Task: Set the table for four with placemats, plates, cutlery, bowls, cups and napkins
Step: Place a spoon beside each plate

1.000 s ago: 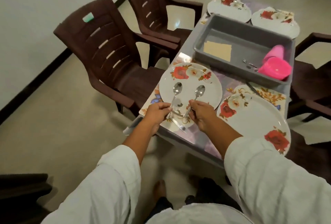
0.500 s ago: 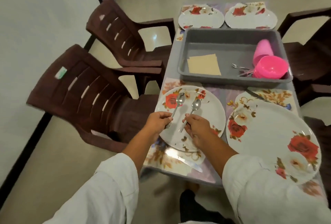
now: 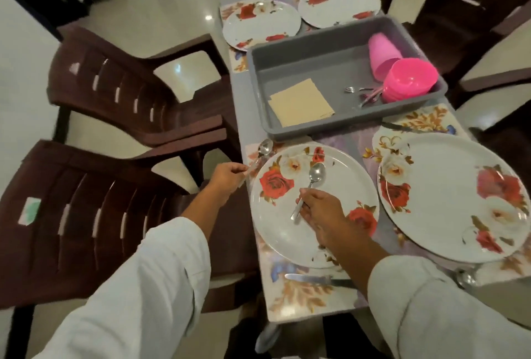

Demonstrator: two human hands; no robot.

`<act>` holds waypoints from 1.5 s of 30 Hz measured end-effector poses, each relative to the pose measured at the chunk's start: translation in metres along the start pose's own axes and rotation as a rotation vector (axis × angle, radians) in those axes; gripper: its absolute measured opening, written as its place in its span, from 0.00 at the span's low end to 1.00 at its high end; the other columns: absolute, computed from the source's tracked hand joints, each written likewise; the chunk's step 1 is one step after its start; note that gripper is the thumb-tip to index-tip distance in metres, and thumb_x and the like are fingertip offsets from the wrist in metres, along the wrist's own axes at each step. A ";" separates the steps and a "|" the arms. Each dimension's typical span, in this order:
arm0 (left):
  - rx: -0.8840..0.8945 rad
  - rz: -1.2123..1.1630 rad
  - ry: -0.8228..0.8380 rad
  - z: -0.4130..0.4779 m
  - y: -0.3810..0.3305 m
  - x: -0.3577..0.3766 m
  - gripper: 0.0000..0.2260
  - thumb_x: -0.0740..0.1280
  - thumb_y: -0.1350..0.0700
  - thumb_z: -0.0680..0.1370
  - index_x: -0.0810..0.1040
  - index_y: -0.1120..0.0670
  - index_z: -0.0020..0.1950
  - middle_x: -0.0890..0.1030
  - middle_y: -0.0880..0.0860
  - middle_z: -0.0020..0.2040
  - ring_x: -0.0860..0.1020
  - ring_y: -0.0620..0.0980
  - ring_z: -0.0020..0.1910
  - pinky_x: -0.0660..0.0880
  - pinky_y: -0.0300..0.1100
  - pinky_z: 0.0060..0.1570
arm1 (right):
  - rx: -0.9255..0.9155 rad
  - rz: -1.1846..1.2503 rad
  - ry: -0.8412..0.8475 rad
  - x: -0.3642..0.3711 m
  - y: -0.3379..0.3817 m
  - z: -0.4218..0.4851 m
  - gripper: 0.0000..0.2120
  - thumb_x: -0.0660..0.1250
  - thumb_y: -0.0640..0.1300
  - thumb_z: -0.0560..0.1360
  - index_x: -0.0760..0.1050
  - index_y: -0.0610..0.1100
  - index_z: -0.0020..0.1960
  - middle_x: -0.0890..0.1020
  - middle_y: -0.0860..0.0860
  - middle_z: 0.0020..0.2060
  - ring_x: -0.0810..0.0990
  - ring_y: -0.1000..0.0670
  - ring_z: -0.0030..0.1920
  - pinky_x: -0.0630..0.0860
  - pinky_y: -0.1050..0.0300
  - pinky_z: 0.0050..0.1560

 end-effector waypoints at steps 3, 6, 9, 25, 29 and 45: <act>0.069 0.064 0.083 0.027 0.002 -0.003 0.08 0.68 0.65 0.79 0.85 0.59 0.56 0.82 0.54 0.43 0.75 0.48 0.40 0.73 0.41 0.42 | -0.056 0.085 -0.088 0.016 -0.008 -0.001 0.07 0.71 0.43 0.79 0.83 0.40 0.54 0.85 0.44 0.47 0.84 0.49 0.48 0.82 0.54 0.55; 0.117 0.083 0.179 0.048 0.003 -0.002 0.10 0.70 0.66 0.78 0.84 0.62 0.58 0.83 0.56 0.49 0.77 0.49 0.44 0.74 0.41 0.45 | -0.112 0.156 -0.208 0.034 -0.017 -0.010 0.06 0.72 0.42 0.79 0.83 0.40 0.52 0.84 0.44 0.45 0.82 0.50 0.44 0.82 0.57 0.50; 0.177 0.123 0.257 0.058 0.005 0.000 0.10 0.70 0.66 0.78 0.84 0.62 0.58 0.84 0.55 0.53 0.80 0.51 0.49 0.79 0.45 0.53 | -0.134 0.204 -0.260 0.048 -0.022 -0.020 0.08 0.71 0.40 0.79 0.82 0.38 0.56 0.83 0.44 0.44 0.82 0.51 0.42 0.80 0.61 0.41; 0.106 0.234 0.224 0.085 -0.036 0.033 0.05 0.74 0.55 0.77 0.85 0.54 0.43 0.85 0.53 0.43 0.81 0.52 0.38 0.80 0.43 0.42 | -0.139 0.195 -0.447 0.057 -0.051 -0.032 0.11 0.73 0.44 0.77 0.83 0.39 0.57 0.86 0.43 0.48 0.84 0.50 0.46 0.83 0.57 0.48; 0.127 0.260 0.168 0.088 -0.043 0.038 0.04 0.74 0.56 0.76 0.86 0.55 0.43 0.85 0.55 0.44 0.82 0.56 0.44 0.83 0.48 0.48 | -0.153 0.200 -0.445 0.052 -0.051 -0.037 0.10 0.72 0.42 0.78 0.83 0.38 0.56 0.85 0.45 0.45 0.82 0.52 0.40 0.80 0.62 0.41; 0.106 0.306 0.113 0.086 -0.037 0.044 0.07 0.73 0.55 0.76 0.86 0.58 0.47 0.85 0.57 0.46 0.82 0.58 0.43 0.81 0.46 0.41 | -0.156 0.179 -0.485 0.056 -0.054 -0.038 0.10 0.72 0.42 0.78 0.83 0.39 0.57 0.86 0.43 0.50 0.85 0.48 0.50 0.84 0.55 0.51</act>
Point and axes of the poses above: each hand's wrist, its own z-axis towards the middle knuckle, its own x-axis out of the palm, y = z × x, the point moved 2 cm from there along z, towards the middle knuckle
